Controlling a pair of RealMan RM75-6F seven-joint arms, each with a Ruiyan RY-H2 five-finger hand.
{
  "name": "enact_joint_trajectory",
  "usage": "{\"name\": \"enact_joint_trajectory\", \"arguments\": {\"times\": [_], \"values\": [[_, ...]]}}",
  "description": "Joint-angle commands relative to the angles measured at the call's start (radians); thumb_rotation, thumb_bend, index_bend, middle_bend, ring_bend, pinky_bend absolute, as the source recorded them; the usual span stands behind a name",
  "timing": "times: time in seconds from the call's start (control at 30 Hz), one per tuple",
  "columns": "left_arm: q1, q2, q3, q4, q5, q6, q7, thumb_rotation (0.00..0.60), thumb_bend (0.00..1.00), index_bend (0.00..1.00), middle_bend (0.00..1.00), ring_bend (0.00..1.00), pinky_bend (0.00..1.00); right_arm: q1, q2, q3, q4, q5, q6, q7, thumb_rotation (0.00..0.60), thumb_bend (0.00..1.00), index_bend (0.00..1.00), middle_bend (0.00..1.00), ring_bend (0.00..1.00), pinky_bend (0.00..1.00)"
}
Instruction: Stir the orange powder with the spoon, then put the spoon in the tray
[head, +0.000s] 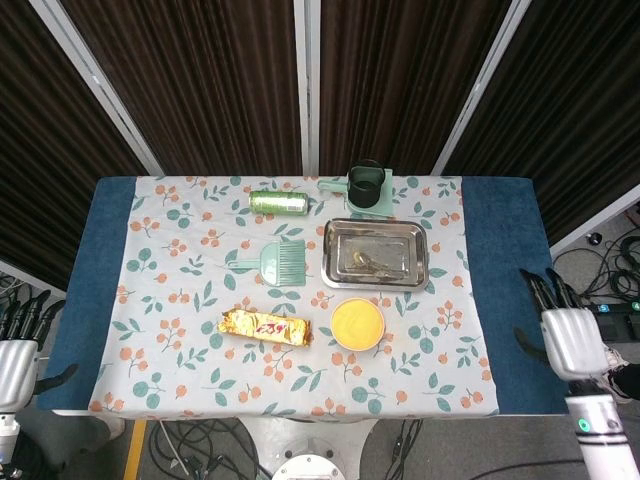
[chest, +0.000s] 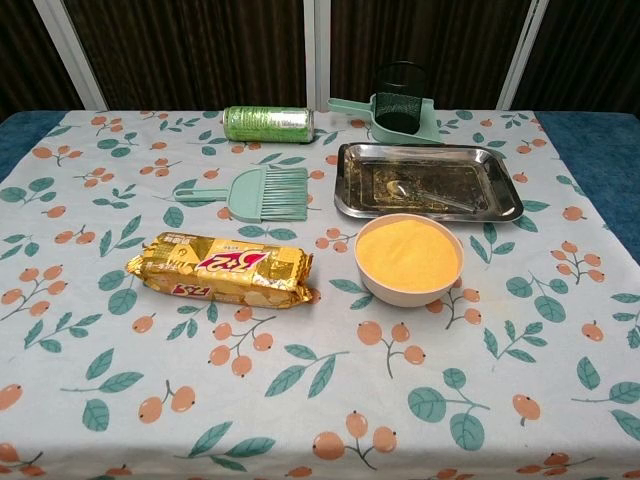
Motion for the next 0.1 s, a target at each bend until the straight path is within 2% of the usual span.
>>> {"name": "enact_joint_trajectory", "arguments": {"times": [0.03, 0.1], "values": [[-0.003, 0.001, -0.001, -0.007, 0.004, 0.002, 0.012, 0.600, 0.00, 0.17, 0.12, 0.09, 0.06, -0.093, 0.030, -0.063, 0.016, -0.102, 0.102, 0.076, 0.600, 0.29, 0.03, 0.10, 0.00, 0.13], [-0.004, 0.000, -0.003, -0.012, 0.005, 0.004, 0.019, 0.600, 0.00, 0.17, 0.12, 0.09, 0.06, -0.114, 0.021, -0.063, 0.029, -0.128, 0.128, 0.117, 0.600, 0.30, 0.03, 0.11, 0.00, 0.12]]}}
